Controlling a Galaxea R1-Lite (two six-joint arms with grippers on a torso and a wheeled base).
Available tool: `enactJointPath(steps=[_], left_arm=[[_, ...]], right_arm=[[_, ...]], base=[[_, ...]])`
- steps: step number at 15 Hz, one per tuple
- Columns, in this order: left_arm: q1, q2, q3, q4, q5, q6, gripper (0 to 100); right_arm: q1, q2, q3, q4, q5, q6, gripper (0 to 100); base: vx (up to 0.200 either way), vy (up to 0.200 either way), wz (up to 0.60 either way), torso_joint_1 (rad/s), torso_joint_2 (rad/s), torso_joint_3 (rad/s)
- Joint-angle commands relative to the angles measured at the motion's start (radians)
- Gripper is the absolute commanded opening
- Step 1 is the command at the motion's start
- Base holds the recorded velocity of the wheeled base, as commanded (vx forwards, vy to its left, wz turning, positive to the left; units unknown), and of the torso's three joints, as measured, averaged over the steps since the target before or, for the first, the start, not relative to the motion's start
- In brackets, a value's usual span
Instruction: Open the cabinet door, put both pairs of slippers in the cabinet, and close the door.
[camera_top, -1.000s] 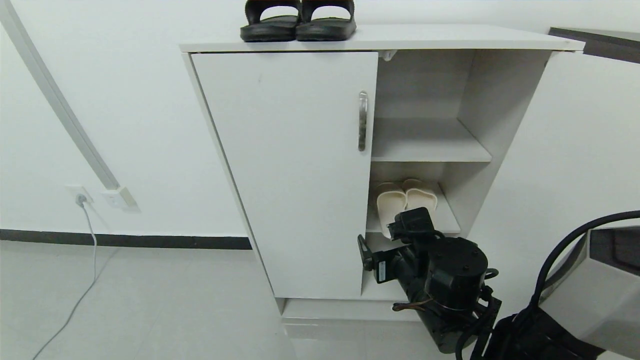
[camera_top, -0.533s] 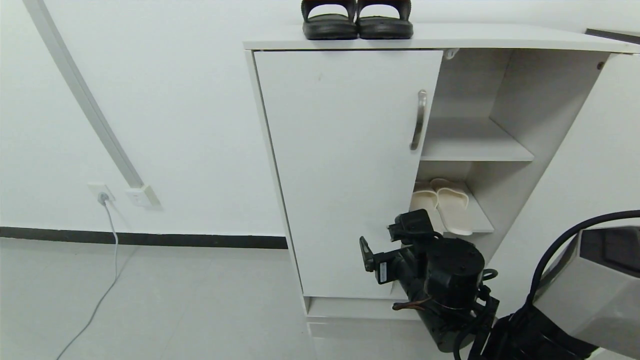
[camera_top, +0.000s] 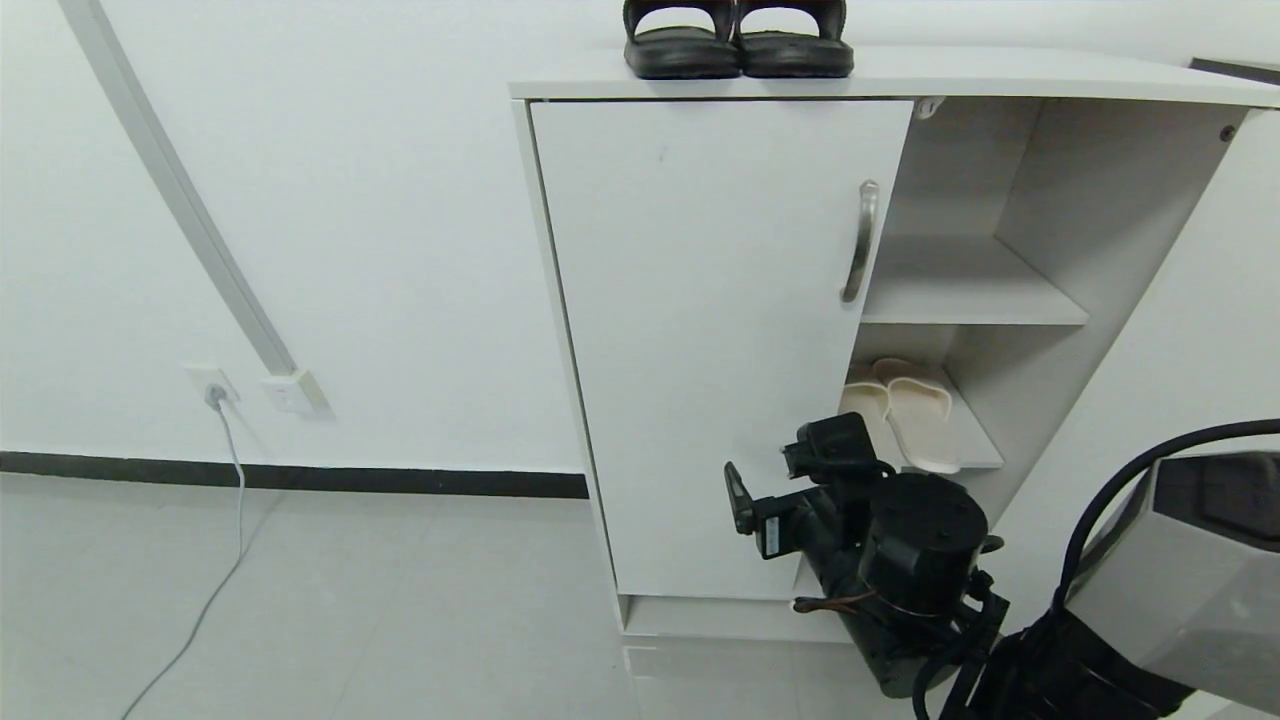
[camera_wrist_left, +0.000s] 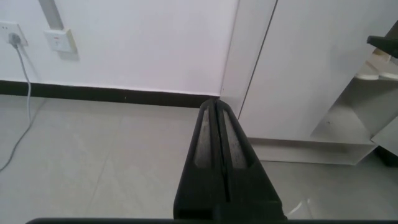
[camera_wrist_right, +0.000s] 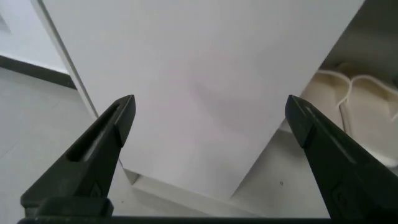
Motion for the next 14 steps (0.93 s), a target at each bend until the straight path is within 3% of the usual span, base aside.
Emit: enactJointPath(steps=[1, 14], left_arm=[[0.001, 0.000, -0.001, 0.000, 0.000, -0.001, 0], [0.001, 0.000, 0.001, 0.000, 0.000, -0.001, 0]], right_arm=[[-0.003, 0.002, 0.015, 0.004, 0.000, -0.007, 100], [-0.003, 0.022, 0.033, 0.007, 0.020, -0.019, 100]], base=[[0.000, 0.000, 0.00, 0.000, 0.00, 0.000], [0.000, 0.000, 0.00, 0.000, -0.01, -0.004]])
